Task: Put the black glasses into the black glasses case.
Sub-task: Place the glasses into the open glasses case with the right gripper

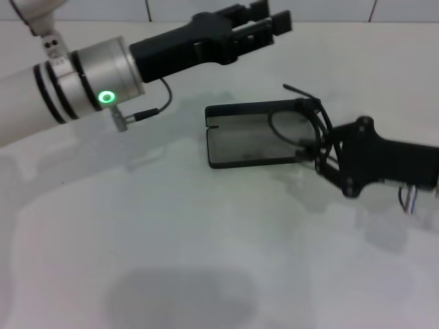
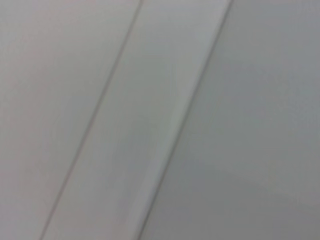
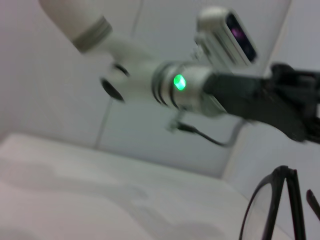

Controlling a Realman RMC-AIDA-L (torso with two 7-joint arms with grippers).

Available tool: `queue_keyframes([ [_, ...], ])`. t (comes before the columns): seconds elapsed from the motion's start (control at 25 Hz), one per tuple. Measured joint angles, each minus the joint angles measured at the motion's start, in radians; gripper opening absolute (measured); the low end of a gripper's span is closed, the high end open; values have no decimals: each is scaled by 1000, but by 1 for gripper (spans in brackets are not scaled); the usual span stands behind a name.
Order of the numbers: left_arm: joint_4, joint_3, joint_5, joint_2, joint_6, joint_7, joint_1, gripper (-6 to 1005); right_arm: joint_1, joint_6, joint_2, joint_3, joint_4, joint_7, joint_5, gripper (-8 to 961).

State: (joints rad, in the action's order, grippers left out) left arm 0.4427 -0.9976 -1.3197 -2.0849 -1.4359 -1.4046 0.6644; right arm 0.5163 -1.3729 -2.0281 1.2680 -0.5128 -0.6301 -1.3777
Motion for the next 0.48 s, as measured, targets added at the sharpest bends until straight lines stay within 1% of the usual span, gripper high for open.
queue_keyframes([
  [0.04, 4, 14, 0, 2, 1, 1, -11, 645, -4, 52, 0, 30, -40, -30, 2, 106],
  [0.08, 4, 19, 0, 4, 1, 1, -14, 645, -14, 142, 1, 89, -108, -79, 3, 106],
  [0.12, 4, 29, -1, 6, 1, 1, -19, 645, -15, 150, 1, 96, -115, -86, 3, 106],
  [0.24, 4, 41, -9, 8, 6, 1, -22, 645, -76, 394, 3, 288, -311, -168, 1, 107],
  [0.36, 4, 41, -12, 9, 27, 1, -22, 645, -130, 550, 4, 434, -457, -186, -14, 107],
  [0.48, 3, 40, -21, 11, 38, 1, -22, 644, -157, 686, 5, 561, -558, -241, -89, 107],
])
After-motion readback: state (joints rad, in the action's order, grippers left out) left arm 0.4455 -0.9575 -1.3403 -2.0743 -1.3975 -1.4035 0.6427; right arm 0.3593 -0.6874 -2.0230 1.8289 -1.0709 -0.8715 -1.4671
